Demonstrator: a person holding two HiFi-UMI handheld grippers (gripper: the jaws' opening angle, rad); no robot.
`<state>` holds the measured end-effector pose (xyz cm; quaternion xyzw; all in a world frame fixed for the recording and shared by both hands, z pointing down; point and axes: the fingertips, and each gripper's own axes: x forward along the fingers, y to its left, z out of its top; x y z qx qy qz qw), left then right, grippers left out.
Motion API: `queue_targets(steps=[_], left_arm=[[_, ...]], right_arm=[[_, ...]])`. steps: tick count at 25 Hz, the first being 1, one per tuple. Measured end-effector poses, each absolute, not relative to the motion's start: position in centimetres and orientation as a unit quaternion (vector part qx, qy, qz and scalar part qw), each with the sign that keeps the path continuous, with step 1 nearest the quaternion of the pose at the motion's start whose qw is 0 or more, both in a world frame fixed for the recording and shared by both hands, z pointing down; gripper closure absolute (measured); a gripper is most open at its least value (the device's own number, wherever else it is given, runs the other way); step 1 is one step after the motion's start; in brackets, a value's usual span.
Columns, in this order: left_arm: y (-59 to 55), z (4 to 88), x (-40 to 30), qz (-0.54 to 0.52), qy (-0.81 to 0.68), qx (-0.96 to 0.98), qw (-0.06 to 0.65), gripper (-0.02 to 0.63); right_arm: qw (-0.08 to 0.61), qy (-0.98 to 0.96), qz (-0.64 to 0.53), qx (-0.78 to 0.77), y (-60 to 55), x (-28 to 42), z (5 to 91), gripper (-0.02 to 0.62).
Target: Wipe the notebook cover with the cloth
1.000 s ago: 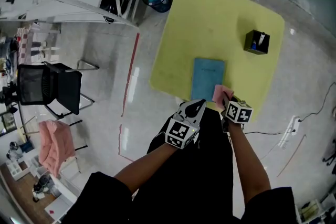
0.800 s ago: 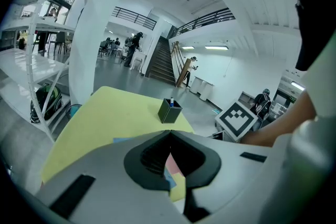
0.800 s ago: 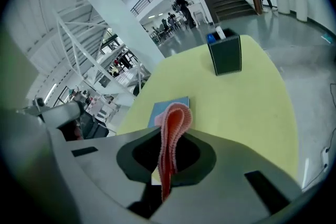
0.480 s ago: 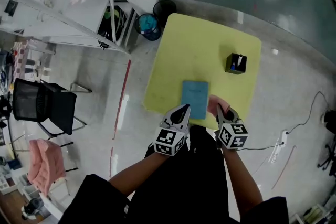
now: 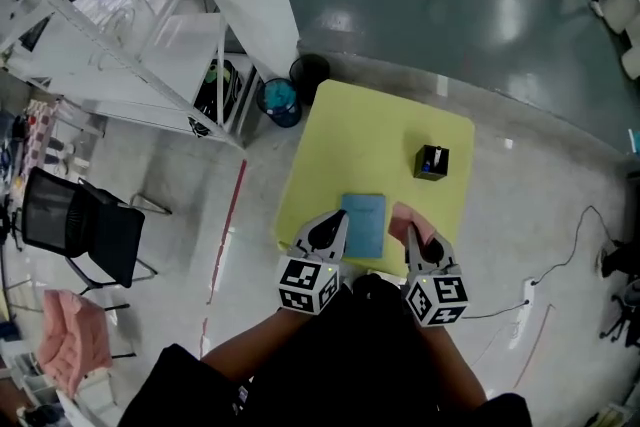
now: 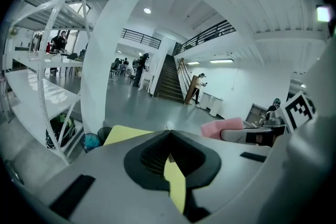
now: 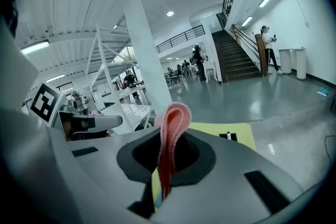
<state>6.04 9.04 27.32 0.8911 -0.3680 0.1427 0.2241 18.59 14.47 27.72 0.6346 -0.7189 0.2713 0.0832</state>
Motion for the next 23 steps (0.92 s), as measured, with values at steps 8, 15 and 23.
queue_targets(steps=[8, 15, 23], left_arm=[[9.0, 21.0, 5.2, 0.099, -0.367, 0.910, 0.166, 0.598], [8.2, 18.6, 4.7, 0.052, -0.360, 0.919, 0.151, 0.598], [7.3, 17.0, 2.7, 0.046, -0.368, 0.920, 0.131, 0.598]], right_arm=[[0.097, -0.731, 0.179, 0.651, 13.6, 17.5, 21.1, 0.560], [0.093, -0.745, 0.159, 0.641, 12.4, 15.4, 19.5, 0.560], [0.081, -0.729, 0.173, 0.657, 12.6, 14.2, 19.3, 0.560]])
